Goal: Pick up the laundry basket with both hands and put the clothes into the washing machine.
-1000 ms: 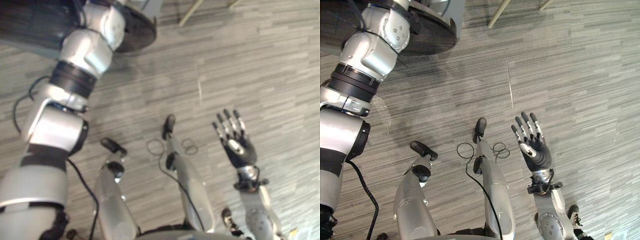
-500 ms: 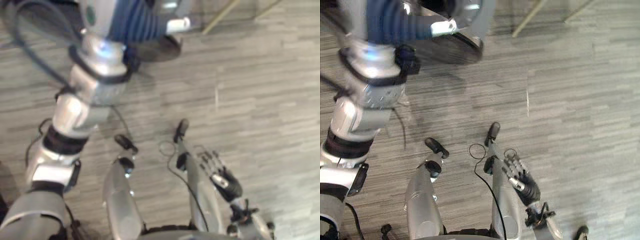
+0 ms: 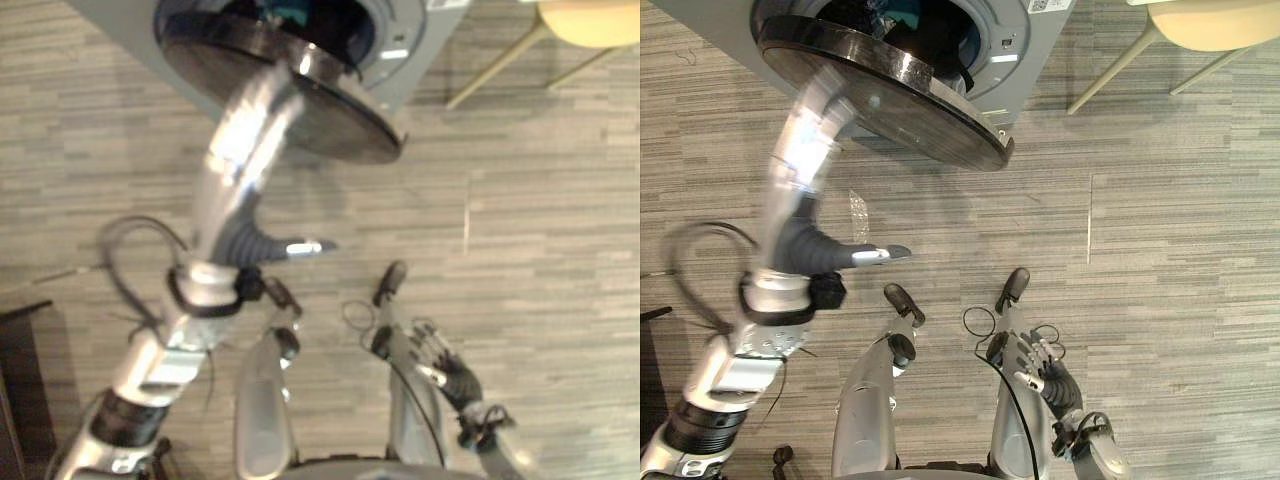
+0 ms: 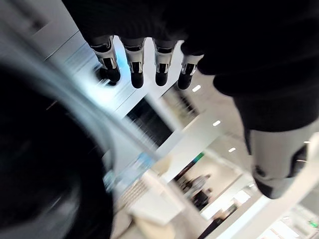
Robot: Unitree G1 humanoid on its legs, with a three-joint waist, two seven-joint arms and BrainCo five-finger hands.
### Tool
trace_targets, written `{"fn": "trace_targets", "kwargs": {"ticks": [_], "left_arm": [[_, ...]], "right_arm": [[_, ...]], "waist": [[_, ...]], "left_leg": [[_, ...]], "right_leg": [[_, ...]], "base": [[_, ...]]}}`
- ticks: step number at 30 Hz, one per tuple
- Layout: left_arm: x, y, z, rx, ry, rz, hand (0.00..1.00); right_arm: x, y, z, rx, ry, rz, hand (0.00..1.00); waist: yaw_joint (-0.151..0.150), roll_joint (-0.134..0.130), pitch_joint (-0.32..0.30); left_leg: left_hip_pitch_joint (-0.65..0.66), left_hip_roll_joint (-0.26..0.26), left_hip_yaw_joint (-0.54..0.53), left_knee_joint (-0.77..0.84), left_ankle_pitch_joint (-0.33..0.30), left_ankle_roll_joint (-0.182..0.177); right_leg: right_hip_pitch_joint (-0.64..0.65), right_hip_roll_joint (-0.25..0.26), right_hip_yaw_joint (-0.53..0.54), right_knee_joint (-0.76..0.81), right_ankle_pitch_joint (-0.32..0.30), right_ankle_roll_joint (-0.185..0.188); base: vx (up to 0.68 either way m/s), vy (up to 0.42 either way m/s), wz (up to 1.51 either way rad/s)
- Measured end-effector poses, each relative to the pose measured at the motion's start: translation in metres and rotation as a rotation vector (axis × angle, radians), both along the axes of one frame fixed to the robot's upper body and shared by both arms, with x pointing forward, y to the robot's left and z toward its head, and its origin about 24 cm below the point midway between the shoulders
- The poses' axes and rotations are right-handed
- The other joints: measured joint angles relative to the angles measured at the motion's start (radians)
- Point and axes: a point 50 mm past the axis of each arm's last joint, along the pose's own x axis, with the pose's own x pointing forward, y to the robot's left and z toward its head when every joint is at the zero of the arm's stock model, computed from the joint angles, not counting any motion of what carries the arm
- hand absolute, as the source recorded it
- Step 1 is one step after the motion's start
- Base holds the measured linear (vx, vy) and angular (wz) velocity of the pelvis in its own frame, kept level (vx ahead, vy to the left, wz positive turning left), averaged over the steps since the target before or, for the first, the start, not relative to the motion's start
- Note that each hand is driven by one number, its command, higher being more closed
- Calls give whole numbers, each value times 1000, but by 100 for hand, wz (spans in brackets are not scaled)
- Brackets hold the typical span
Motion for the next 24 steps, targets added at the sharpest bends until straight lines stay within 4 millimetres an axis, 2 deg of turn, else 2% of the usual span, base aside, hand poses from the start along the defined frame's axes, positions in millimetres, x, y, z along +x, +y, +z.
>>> {"fn": "trace_targets", "kwargs": {"ticks": [1,3,5,6,8,10,12,13,14,16,17,19,20,22,24], "left_arm": [[6,1,-12,27,69,12,0],[24,-1,-51,130,275,24,0],[39,-13,-61,258,330,10,0],[44,-17,-61,291,332,9,0],[64,-22,-50,345,317,31,0],[100,-13,-15,419,255,149,0],[116,-4,11,443,215,222,0],[125,4,31,455,177,272,0],[128,6,41,457,158,296,0],[136,18,75,480,93,367,0],[136,20,81,467,77,385,0],[135,27,109,411,-10,437,0],[133,32,128,355,-79,466,0],[129,41,147,306,-163,515,0],[127,47,158,292,-198,545,0]], "right_arm": [[3,-1,5,1,-25,-5,0],[11,-3,26,-2,-111,-6,0],[14,-4,39,9,-159,4,0],[15,-5,42,13,-171,6,0],[17,-5,51,26,-203,14,0],[21,-8,66,48,-262,13,0],[24,-10,70,52,-273,10,0],[26,-11,72,67,-279,6,0],[26,-11,72,75,-280,5,0],[27,-10,76,108,-293,5,0],[27,-9,77,116,-300,4,0],[28,-6,82,146,-326,3,0],[29,-3,85,183,-353,-6,0],[29,3,89,219,-383,-14,0],[29,8,90,238,-388,-7,0]], "waist": [[0,0,0],[-1,-2,1],[-1,-9,4],[-2,-10,5],[-5,-29,1],[-19,-72,6],[-36,-91,15],[-46,-99,18],[-46,-103,20],[-45,-107,22],[-45,-107,22],[-41,-107,22],[-43,-107,22],[-47,-107,23],[-50,-107,23]], "left_leg": [[-1,1,5,0,0,0],[-3,6,18,4,-2,1],[-8,20,28,18,-8,1],[-12,27,29,22,-9,1],[-29,46,41,31,-11,1],[-63,71,65,34,-8,-2],[-82,93,66,55,-7,-1],[-97,115,65,76,-9,-3],[-103,125,65,87,-13,-8],[-126,160,63,115,-23,-19],[-131,163,63,114,-23,-19],[-156,180,63,118,-21,-20],[-170,180,63,119,-19,-22],[-180,183,68,127,-20,-22],[-180,188,72,127,-20,-22]], "right_leg": [[0,1,0,-5,2,3],[-2,4,6,-17,8,10],[-7,12,13,-18,10,12],[-9,17,14,-19,11,13],[-31,27,29,-29,14,20],[-76,51,45,-46,22,31],[-90,65,47,-47,27,29],[-100,77,48,-45,39,22],[-104,85,50,-46,44,19],[-120,111,66,-45,52,27],[-124,115,68,-45,52,27],[-153,130,86,-46,70,53],[-167,131,97,-45,70,53],[-180,132,108,-45,70,53],[-183,138,121,-46,79,66]], "base": [[-31,-21,-3],[-21,-28,-7],[-4,-43,-14],[-2,-55,-20],[-2,-45,-28],[6,-81,-38],[11,-75,-22],[19,-72,-20],[32,-70,-22],[40,-64,-22],[41,-58,-18],[41,-47,-14],[34,-25,-8],[23,-24,-7],[6,-19,-14]]}}
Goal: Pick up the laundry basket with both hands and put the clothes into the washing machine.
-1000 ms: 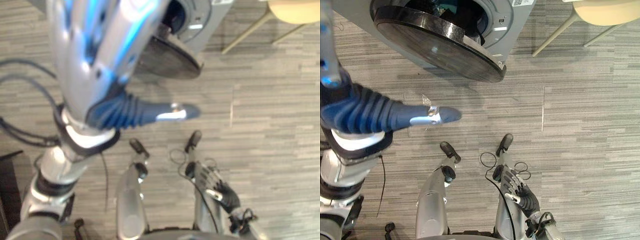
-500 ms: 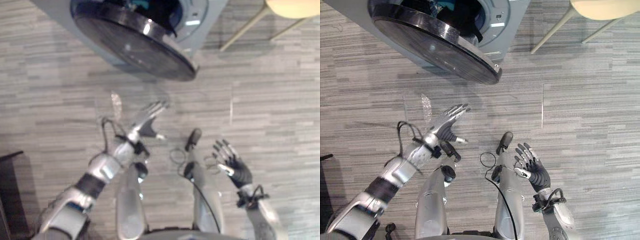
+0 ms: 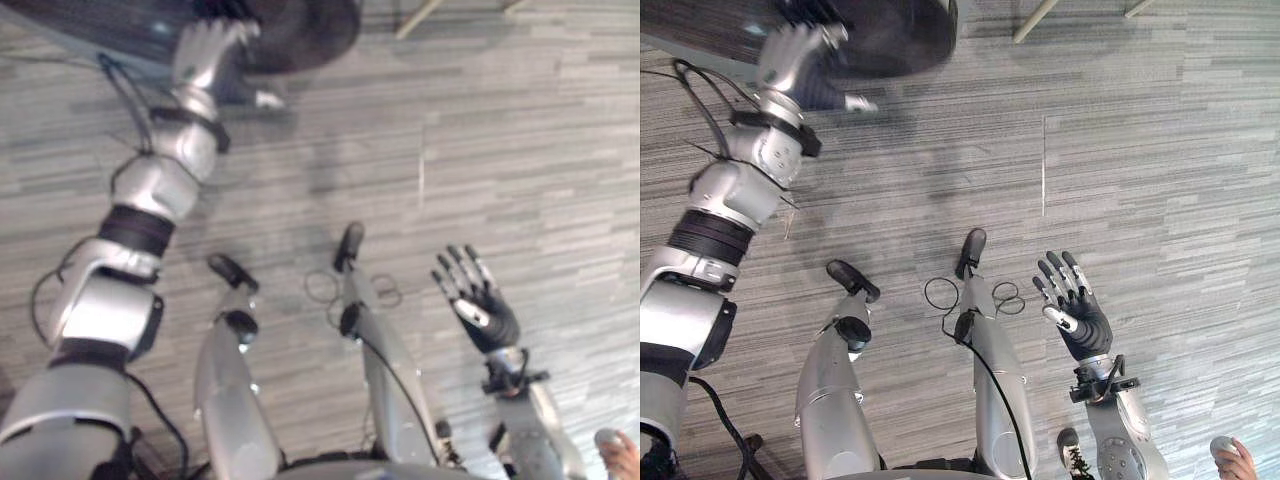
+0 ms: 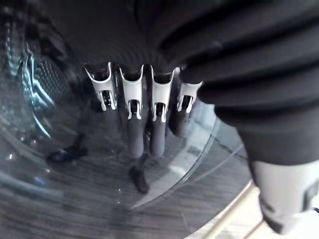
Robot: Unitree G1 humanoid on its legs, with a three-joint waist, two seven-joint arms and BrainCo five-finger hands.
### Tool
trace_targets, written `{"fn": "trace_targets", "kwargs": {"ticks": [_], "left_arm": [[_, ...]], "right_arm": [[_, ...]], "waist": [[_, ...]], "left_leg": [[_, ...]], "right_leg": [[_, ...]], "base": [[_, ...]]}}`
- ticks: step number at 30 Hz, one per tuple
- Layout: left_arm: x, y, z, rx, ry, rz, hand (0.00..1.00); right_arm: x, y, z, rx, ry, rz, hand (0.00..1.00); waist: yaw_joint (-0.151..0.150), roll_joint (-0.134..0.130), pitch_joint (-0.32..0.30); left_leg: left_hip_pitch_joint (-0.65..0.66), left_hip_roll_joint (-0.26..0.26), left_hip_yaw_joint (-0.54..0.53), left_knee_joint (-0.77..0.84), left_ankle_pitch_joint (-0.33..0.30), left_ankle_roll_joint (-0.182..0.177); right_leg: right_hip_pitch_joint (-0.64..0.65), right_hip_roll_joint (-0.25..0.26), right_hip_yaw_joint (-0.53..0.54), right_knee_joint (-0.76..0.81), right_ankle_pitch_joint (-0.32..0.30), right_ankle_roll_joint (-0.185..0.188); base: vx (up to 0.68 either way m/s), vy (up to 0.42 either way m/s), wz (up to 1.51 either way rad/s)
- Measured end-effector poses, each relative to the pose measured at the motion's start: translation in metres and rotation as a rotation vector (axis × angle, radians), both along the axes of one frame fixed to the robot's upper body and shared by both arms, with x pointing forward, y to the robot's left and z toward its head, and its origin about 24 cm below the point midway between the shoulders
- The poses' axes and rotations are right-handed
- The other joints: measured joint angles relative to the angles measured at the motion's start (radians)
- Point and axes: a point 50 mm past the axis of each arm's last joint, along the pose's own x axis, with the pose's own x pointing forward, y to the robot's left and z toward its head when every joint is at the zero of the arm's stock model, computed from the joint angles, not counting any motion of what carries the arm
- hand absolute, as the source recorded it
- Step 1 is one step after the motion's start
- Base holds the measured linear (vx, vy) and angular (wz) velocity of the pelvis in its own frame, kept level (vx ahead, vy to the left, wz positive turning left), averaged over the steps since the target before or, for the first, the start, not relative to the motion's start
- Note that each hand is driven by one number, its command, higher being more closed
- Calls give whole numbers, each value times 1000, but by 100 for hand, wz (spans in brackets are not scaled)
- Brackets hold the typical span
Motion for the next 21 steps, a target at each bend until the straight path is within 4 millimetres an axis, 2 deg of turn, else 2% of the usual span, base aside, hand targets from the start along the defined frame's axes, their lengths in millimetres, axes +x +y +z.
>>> {"fn": "trace_targets", "kwargs": {"ticks": [1,3,9,12,14,17,20,21], "left_arm": [[-3,6,9,-12,-37,19,0],[-5,13,14,-10,-56,40,0],[-5,30,17,-20,-52,115,0],[-7,35,33,-51,-84,159,0],[-10,39,40,-84,-113,178,0],[-13,40,49,-104,-144,178,0],[-21,57,59,-146,-181,223,0],[-22,60,60,-147,-183,236,0]], "right_arm": [[0,2,2,7,-11,4,0],[0,3,7,16,-34,3,0],[0,1,18,36,-90,-14,0],[0,-7,23,26,-101,-38,0],[-1,-11,22,31,-86,-35,0],[-8,-17,11,38,-19,-53,0],[-14,-25,4,26,30,-78,0],[-16,-27,3,23,33,-85,0]], "waist": [[0,0,0],[-14,0,0],[-16,1,0],[-18,1,0],[-25,1,0],[-29,1,1],[-30,0,1],[-27,0,2]], "left_leg": [[1,6,5,-4,0,0],[0,4,9,-4,0,0],[-15,16,22,-5,0,-3],[-35,29,18,3,6,-10],[-52,36,15,19,5,-10],[-86,41,1,36,1,-15],[-109,41,-6,24,0,-11],[-110,40,-5,20,4,-14]], "right_leg": [[-5,6,13,0,14,20],[-8,5,37,-2,14,21],[-22,22,87,-31,16,19],[-34,33,92,-36,24,13],[-43,35,91,-37,24,12],[-54,35,82,-51,24,12],[-59,34,55,-72,-30,50],[-60,32,47,-71,-30,50]], "base": [[-1,-10,-14],[-4,-2,-7],[-42,-26,-8],[-53,-47,-4],[-66,-46,0],[-51,-36,9],[-49,-57,7],[-26,-71,5]]}}
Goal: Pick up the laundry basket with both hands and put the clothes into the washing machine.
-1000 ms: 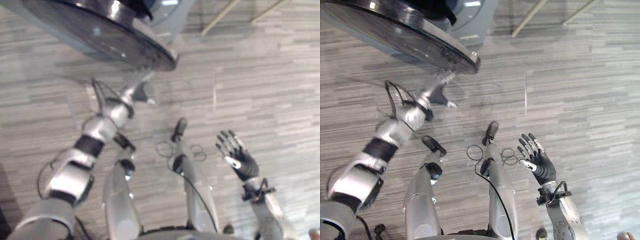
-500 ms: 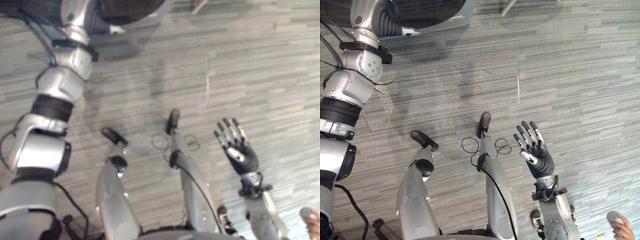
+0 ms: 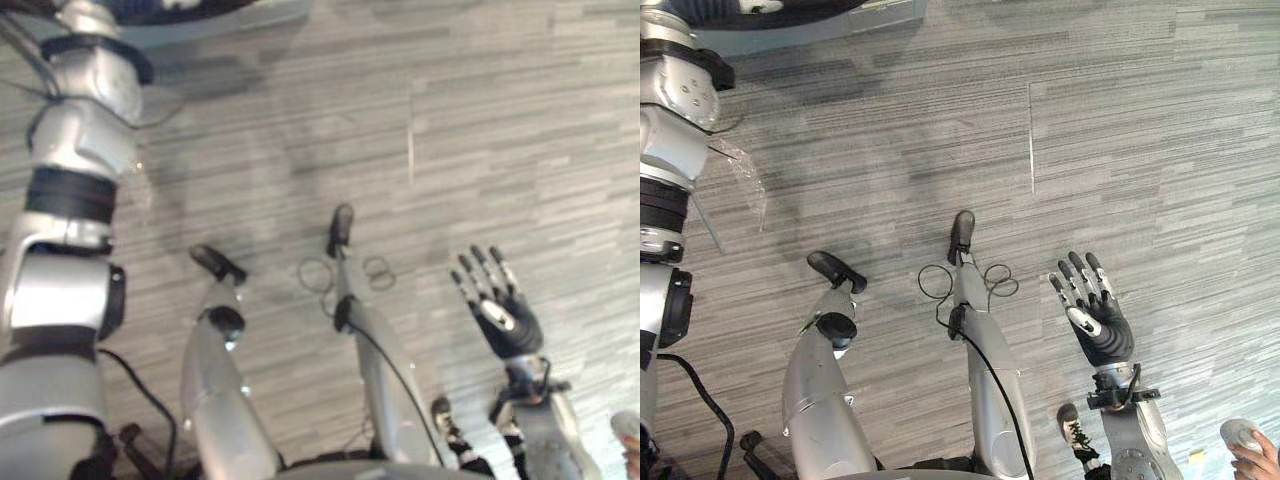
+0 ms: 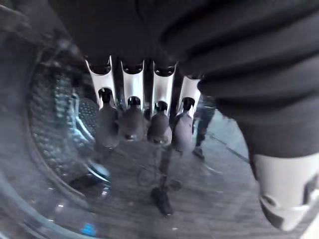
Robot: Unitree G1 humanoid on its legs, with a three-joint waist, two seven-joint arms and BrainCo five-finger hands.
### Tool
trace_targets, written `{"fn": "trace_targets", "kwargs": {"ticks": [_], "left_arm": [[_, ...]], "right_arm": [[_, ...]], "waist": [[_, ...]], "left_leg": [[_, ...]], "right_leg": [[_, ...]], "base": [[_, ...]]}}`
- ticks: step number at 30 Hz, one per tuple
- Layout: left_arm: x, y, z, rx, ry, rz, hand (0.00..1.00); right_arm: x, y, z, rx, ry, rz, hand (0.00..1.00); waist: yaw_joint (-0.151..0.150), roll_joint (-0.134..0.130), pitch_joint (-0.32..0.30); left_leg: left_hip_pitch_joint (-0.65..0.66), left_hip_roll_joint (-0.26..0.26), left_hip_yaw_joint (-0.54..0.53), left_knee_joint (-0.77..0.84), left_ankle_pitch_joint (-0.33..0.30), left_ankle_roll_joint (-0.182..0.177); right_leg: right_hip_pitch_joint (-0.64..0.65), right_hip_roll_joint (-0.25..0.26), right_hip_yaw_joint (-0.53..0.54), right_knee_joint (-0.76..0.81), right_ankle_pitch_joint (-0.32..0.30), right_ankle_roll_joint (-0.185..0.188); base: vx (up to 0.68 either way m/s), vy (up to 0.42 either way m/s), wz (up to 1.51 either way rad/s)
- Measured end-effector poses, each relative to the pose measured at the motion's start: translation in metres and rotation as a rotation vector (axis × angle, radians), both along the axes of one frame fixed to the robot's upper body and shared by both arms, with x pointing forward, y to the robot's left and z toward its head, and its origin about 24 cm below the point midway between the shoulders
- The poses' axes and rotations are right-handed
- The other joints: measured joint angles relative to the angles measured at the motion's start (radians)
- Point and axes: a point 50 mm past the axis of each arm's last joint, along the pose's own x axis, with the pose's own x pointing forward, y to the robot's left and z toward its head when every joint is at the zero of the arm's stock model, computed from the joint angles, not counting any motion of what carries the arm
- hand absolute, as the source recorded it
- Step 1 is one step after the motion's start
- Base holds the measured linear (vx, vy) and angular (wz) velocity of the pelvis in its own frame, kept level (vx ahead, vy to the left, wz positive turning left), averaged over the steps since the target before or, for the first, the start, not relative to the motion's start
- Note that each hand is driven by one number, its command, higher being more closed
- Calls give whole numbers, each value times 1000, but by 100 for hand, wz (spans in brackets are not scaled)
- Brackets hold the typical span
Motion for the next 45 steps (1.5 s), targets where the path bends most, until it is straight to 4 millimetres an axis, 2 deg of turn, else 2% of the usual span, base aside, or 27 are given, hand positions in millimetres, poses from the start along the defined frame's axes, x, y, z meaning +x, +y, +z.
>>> {"fn": "trace_targets", "kwargs": {"ticks": [3,5,9,14,17,18,20,22,23,25,26,27,28,30,31,32,34,35,36,37,38,39,40,41,42,43,45], "left_arm": [[-1,2,0,-7,-2,14,0],[-1,3,1,-11,-18,21,0],[-1,4,1,-18,-19,26,0],[-11,19,10,-231,-135,-16,0],[-8,20,-12,-296,-116,-50,0],[-8,16,-26,-297,-103,-84,0],[-10,9,-50,-282,-67,-138,0],[-16,-13,-113,-322,59,-269,0],[-18,-21,-135,-351,112,-310,0],[-41,-44,-224,-534,338,-407,0],[-57,-53,-263,-648,452,-433,0],[-85,-63,-316,-819,612,-429,0],[-109,-69,-349,-931,717,-409,0],[-166,-68,-411,-1120,957,-321,0],[-185,-64,-429,-1163,1032,-263,0],[-213,-58,-451,-1238,1115,-175,0],[-236,-58,-470,-1341,1166,-97,0],[-248,-55,-481,-1377,1204,-41,0],[-253,-53,-485,-1389,1218,-16,0],[-265,-46,-494,-1416,1240,50,0],[-271,-42,-498,-1436,1242,89,0],[-290,-38,-507,-1496,1252,183,0],[-309,-34,-514,-1550,1255,272,0],[-316,-30,-517,-1577,1247,322,0],[-329,-22,-519,-1627,1210,418,0],[-338,-14,-520,-1669,1155,496,0],[-348,-8,-521,-1720,1091,586,0]], "right_arm": [[-1,-5,2,-16,-5,-12,0],[0,-9,5,-46,-9,-5,0],[0,-8,5,-41,-10,-5,0],[-1,11,5,5,-26,36,0],[-1,23,0,0,-11,68,0],[-2,26,-2,1,-9,70,0],[0,29,-5,7,-2,65,0],[-1,30,-25,15,72,25,0],[-2,29,-32,12,104,11,0],[-3,28,-55,-17,199,-25,0],[-3,26,-64,-47,240,-39,0],[-4,23,-78,-87,307,-51,0],[-5,22,-86,-117,351,-50,0],[-4,26,-106,-156,443,-21,0],[-4,29,-114,-155,478,-9,0],[-2,31,-124,-165,525,10,0],[3,32,-129,-185,550,25,0],[1,31,-134,-186,581,27,0],[-2,31,-138,-188,601,31,0],[-6,34,-145,-199,641,44,0],[-9,35,-149,-209,665,55,0],[-17,36,-158,-229,718,76,0],[-23,41,-165,-248,756,110,0],[-25,43,-169,-264,779,126,0],[-28,45,-175,-297,812,137,0],[-27,46,-176,-315,820,137,0],[-23,40,-176,-361,825,110,0]], "waist": [[12,0,0],[9,0,3],[4,-1,3],[11,-1,3],[10,-1,3],[11,-2,0],[14,1,-3],[20,7,-10],[28,10,-17],[52,43,-42],[64,56,-50],[69,79,-71],[71,100,-86],[80,133,-118],[82,141,-139],[96,164,-179],[105,206,-200],[105,216,-212],[103,214,-216],[102,194,-228],[99,190,-231],[100,211,-248],[114,206,-270],[123,191,-272],[126,161,-280],[154,145,-289],[182,127,-298]], "left_leg": [[-7,1,-5,4,6,2],[-20,5,-15,24,11,5],[-39,21,-33,56,8,7],[-16,11,-35,56,7,9],[70,-6,-28,43,-5,12],[110,-11,-20,34,-13,13],[166,-27,-8,1,-14,16],[239,-39,-7,12,-22,12],[255,-40,-9,21,-26,9],[319,-44,-30,49,-47,9],[360,-57,-39,53,-65,2],[414,-77,-69,68,-101,-10],[450,-82,-95,74,-146,-27],[528,-148,-193,46,-176,-56],[548,-173,-229,27,-176,-55],[561,-195,-278,-7,-172,-52],[568,-205,-337,-23,-154,-37],[572,-222,-371,-23,-157,-41],[578,-234,-390,-20,-159,-44],[591,-259,-436,-8,-168,-58],[595,-263,-472,10,-175,-70],[605,-236,-535,20,-184,-84],[619,-221,-571,22,-137,-84],[599,-218,-579,75,-98,-26],[560,-203,-547,146,-14,87],[538,-150,-427,204,20,130],[520,-96,-221,299,-15,155]], "right_leg": [[-1,-1,-12,1,26,-29],[-3,-2,-19,5,64,-76],[-1,-1,-15,27,66,-78],[24,-12,-17,37,65,-77],[104,-25,-23,39,18,-107],[135,-32,-33,40,-2,-114],[176,-47,-63,42,-39,-76],[225,-71,-80,99,-44,-81],[233,-77,-80,122,-56,-98],[263,-106,-83,240,-123,-106],[278,-128,-83,317,-175,-101],[311,-170,-99,428,-247,-102],[327,-194,-106,513,-269,-114],[335,-233,-13,686,-267,-119],[344,-235,24,702,-267,-117],[364,-232,48,685,-268,-116],[383,-229,72,683,-301,-94],[410,-222,140,647,-378,-62],[437,-221,171,600,-399,-47],[509,-220,215,521,-418,-18],[542,-221,219,527,-458,55],[588,-199,147,566,-509,47],[653,-188,80,552,-551,34],[697,-188,35,547,-568,25],[781,-186,-46,507,-580,17],[858,-162,-116,439,-566,-8],[956,-114,-209,312,-539,-25]], "base": [[2,-45,7],[25,-22,8],[4,32,8],[-42,12,9],[-59,-15,12],[-49,-31,-2],[-11,-11,-3],[51,49,6],[101,83,7],[137,98,17],[189,96,51],[226,85,61],[177,47,65],[135,57,58],[157,-16,53],[138,-74,32],[138,-105,44],[121,-115,74],[130,-177,113],[168,-282,108],[213,-377,132],[246,-356,123],[205,-250,128],[187,-275,149],[155,-327,156],[151,-329,143],[200,-241,116]]}}
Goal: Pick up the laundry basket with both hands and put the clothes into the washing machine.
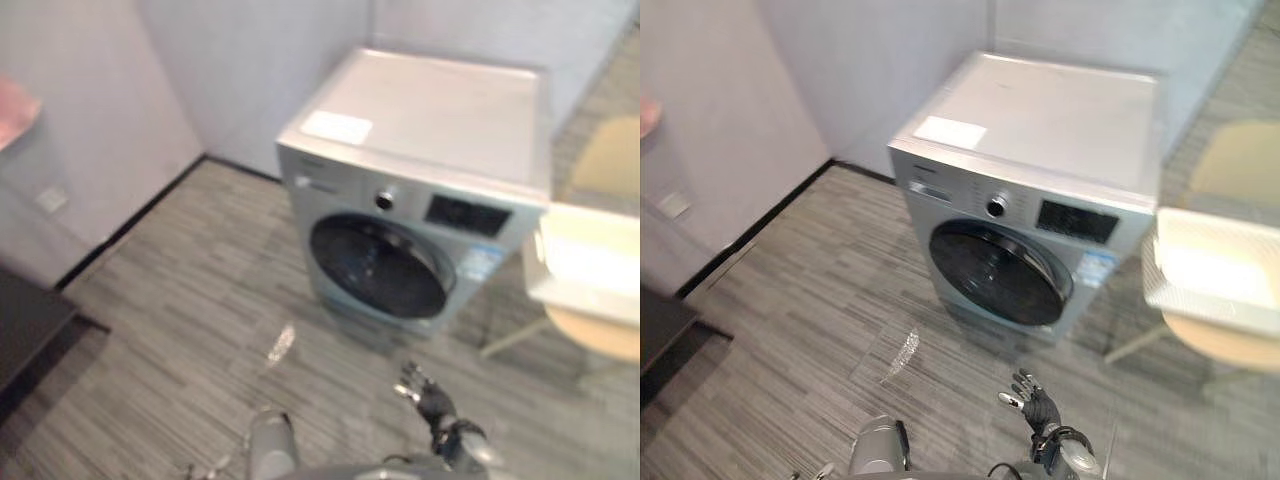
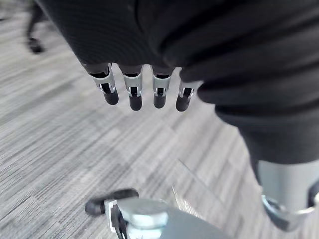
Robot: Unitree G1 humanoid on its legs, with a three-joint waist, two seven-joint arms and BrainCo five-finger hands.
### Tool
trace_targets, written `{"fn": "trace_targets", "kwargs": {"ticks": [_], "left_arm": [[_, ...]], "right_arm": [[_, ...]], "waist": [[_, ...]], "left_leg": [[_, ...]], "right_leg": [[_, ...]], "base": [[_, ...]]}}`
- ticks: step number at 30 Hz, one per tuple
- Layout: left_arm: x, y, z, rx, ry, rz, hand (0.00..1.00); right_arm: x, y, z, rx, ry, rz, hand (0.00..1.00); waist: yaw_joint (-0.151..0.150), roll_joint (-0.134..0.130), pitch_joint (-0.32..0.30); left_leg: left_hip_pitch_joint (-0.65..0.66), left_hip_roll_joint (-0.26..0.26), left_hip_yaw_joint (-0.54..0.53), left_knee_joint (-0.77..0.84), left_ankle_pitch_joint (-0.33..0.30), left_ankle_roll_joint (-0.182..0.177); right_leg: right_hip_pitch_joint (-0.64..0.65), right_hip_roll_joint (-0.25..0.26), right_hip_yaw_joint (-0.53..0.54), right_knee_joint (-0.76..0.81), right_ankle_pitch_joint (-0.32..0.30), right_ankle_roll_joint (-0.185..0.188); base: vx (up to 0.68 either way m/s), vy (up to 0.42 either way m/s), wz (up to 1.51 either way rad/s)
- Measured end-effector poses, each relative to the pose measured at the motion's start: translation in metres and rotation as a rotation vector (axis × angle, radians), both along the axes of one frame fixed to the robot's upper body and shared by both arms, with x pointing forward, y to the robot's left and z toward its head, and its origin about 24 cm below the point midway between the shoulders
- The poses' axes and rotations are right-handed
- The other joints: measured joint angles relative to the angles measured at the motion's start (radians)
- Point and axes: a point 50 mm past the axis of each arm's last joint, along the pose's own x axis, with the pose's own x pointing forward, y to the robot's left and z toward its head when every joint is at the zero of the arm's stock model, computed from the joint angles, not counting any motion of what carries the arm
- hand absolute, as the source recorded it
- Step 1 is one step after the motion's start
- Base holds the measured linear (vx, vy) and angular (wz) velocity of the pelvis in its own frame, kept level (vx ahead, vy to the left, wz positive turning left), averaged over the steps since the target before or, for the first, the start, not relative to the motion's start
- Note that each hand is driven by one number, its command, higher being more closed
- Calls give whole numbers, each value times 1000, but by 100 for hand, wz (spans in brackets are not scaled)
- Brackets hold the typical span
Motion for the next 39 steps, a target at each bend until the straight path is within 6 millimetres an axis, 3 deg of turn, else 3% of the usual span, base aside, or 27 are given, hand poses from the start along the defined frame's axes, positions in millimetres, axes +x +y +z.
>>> {"fn": "trace_targets", "kwargs": {"ticks": [2,3,5,6,7,8,9,10,12,13,15,17,18,20,21,23,24,25,26,28,30,32,34,35,36,38,39], "left_arm": [[-5,-1,-2,-12,10,46,0],[-4,-9,-4,-37,10,55,0],[2,-27,-9,-91,-5,54,0],[-2,-26,-9,-99,3,57,0],[-5,-30,-11,-120,15,68,0],[-3,-31,-11,-126,13,63,0],[-3,-30,-11,-130,4,63,0],[-1,-29,-11,-140,-2,54,0],[-1,-29,-11,-141,6,21,0],[1,-30,-11,-143,8,-5,0],[2,-29,-11,-139,13,-30,0],[0,-29,-12,-141,29,-44,0],[1,-30,-12,-144,31,-50,0],[11,-30,-11,-140,6,-62,0],[22,-29,-10,-136,-19,-83,0],[34,-23,-8,-113,-39,-117,0],[43,-16,-6,-90,-57,-125,0],[50,-12,-4,-75,-68,-125,0],[54,-14,-4,-72,-76,-121,0],[58,-23,-5,-93,-90,-113,0],[57,-26,-6,-95,-83,-102,0],[53,-27,-8,-95,-68,-85,0],[53,-26,-8,-95,-62,-80,0],[53,-23,-8,-90,-55,-82,0],[54,-20,-8,-86,-50,-84,0],[53,-19,-8,-84,-41,-86,0],[52,-22,-9,-93,-37,-83,0]], "right_arm": [[7,-5,1,-38,-2,7,0],[14,-9,3,-63,-13,14,0],[22,-23,6,-97,-21,-32,0],[25,-29,6,-110,-17,-53,0],[32,-31,5,-121,-3,-83,0],[36,-29,4,-119,0,-86,0],[39,-23,3,-110,7,-88,0],[33,-18,-4,-104,44,-83,0],[18,-11,-15,-102,109,-66,0],[6,-10,-21,-107,147,-61,0],[-7,-10,-26,-117,184,-52,0],[-17,-11,-29,-120,213,-59,0],[-22,-12,-31,-117,226,-68,0],[-33,-11,-34,-107,251,-90,0],[-36,-12,-35,-107,251,-103,0],[-42,-12,-36,-109,264,-126,0],[-49,-7,-39,-102,287,-139,0],[-50,0,-40,-86,290,-141,0],[-47,-2,-38,-90,279,-155,0],[-37,-10,-31,-107,225,-162,0],[-33,-14,-29,-115,213,-182,0],[-37,-17,-32,-123,237,-229,0],[-42,-18,-34,-124,261,-238,0],[-44,-17,-36,-126,271,-238,0],[-45,-16,-36,-126,278,-242,0],[-48,-19,-38,-144,298,-261,0],[-50,-25,-39,-160,316,-284,0]], "waist": [[16,-32,-22],[23,-50,-32],[21,-49,-42],[27,-36,-54],[36,-35,-64],[41,-45,-61],[49,-49,-62],[48,-48,-63],[48,-45,-64],[45,-42,-66],[28,-40,-71],[-6,-29,-66],[-12,-22,-60],[-17,-4,-55],[-39,-2,-54],[-60,-28,-47],[-56,-66,-33],[-58,-84,-22],[-53,-65,-13],[-59,-8,10],[-57,11,11],[-57,4,14],[-56,0,13],[-56,-14,21],[-57,-31,30],[-62,-32,30],[-58,-15,22]], "left_leg": [[8,-38,187,-27,-43,-22],[2,-108,276,-82,-88,-61],[1,-248,389,-249,-108,-43],[14,-313,428,-381,-113,-16],[54,-357,447,-458,-144,128],[53,-363,434,-455,-146,129],[62,-363,407,-445,-162,124],[98,-361,360,-435,-196,124],[181,-351,303,-432,-225,94],[221,-344,266,-430,-238,73],[263,-340,212,-439,-244,61],[307,-340,153,-473,-234,40],[344,-339,115,-501,-218,16],[361,-324,30,-510,-209,-4],[355,-318,-51,-509,-205,-17],[342,-331,-151,-488,-207,-67],[328,-333,-206,-416,-240,-96],[278,-319,-267,-283,-301,-124],[251,-286,-288,-219,-324,-145],[150,-164,-242,-71,-325,-167],[137,-110,-125,-82,-301,-174],[150,-110,-53,-116,-258,-163],[147,-127,-50,-127,-229,-165],[130,-138,-55,-101,-209,-182],[116,-145,-61,-91,-221,-175],[107,-143,-104,-239,-222,-176],[118,-143,-116,-341,-119,-180]], "right_leg": [[52,22,-88,-100,32,10],[58,22,-139,-128,43,12],[67,15,-213,-138,43,15],[73,21,-229,-134,35,29],[91,39,-237,-138,26,48],[99,43,-237,-143,28,45],[111,57,-230,-144,46,30],[135,66,-222,-92,67,49],[110,26,-215,184,66,51],[40,-11,-186,411,68,41],[-102,-58,-111,676,78,12],[-227,-72,-29,746,70,-2],[-290,-71,18,716,41,-26],[-365,-38,127,565,8,-37],[-392,-3,229,393,16,-29],[-373,13,374,138,112,-2],[-368,15,413,94,192,-20],[-364,15,391,123,228,-5],[-356,28,351,140,216,-26],[-325,77,254,102,185,-38],[-298,87,211,42,202,-48],[-250,82,187,-37,229,-43],[-198,82,172,-144,280,-38],[-168,71,170,-203,310,-34],[-157,58,165,-222,318,-34],[-145,44,153,-241,332,-20],[-132,39,154,-266,347,7]], "base": [[260,-164,124],[302,-79,130],[329,11,135],[314,109,122],[416,102,90],[318,22,74],[389,-31,68],[471,-56,78],[442,-51,68],[321,-37,53],[392,-69,89],[305,-79,100],[272,-98,96],[258,-155,132],[237,-242,179],[225,-267,196],[277,-358,187],[327,-442,147],[271,-398,121],[144,-235,87],[100,-120,61],[101,-35,45],[114,24,22],[82,47,7],[48,52,17],[30,83,15],[93,201,7]]}}
